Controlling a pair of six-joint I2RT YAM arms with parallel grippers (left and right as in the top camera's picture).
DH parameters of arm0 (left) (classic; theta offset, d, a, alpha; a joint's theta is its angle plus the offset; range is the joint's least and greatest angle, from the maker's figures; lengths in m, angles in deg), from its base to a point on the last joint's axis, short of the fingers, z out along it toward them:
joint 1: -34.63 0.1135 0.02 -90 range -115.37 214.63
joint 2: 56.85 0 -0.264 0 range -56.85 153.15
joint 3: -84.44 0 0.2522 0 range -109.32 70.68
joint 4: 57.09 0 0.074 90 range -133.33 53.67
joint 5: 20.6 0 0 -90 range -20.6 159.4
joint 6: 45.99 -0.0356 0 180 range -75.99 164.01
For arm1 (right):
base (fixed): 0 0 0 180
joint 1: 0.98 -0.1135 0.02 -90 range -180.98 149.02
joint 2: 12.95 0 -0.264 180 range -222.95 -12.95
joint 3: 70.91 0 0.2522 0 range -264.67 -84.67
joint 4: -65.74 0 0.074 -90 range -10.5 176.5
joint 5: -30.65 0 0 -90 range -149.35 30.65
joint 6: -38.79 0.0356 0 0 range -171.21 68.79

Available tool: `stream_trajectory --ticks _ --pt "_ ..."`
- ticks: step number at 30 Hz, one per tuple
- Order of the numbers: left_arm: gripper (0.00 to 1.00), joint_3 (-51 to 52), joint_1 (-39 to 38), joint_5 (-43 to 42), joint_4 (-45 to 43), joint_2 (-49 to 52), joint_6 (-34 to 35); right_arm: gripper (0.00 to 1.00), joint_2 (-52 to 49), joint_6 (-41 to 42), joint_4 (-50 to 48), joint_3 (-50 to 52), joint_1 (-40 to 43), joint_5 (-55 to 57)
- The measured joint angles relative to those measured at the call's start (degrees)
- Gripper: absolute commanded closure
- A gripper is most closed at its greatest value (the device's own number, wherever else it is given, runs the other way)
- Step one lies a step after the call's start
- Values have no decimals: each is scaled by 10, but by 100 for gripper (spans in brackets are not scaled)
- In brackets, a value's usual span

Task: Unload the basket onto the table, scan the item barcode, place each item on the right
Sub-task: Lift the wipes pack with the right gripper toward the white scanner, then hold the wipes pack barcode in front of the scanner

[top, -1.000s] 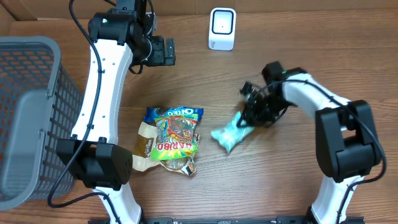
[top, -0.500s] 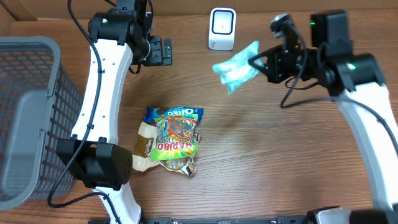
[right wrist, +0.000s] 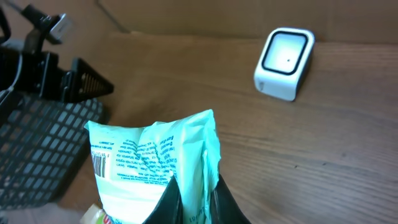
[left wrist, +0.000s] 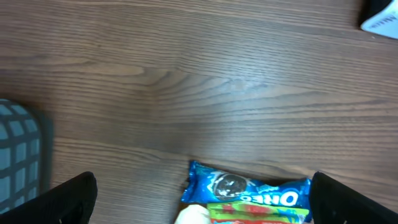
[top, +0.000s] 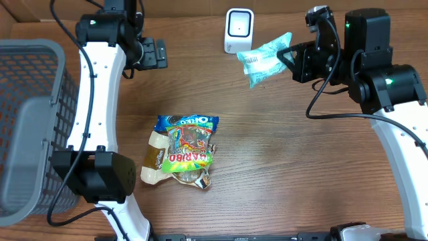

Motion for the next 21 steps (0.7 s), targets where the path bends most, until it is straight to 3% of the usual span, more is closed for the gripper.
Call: stream_trajectory --ticks 12,21 --pt "0 0 0 0 0 0 0 96 -41 -12 -79 0 -88 213" --pt "0 0 0 0 0 0 0 96 -106 -190 -257 0 -139 408"
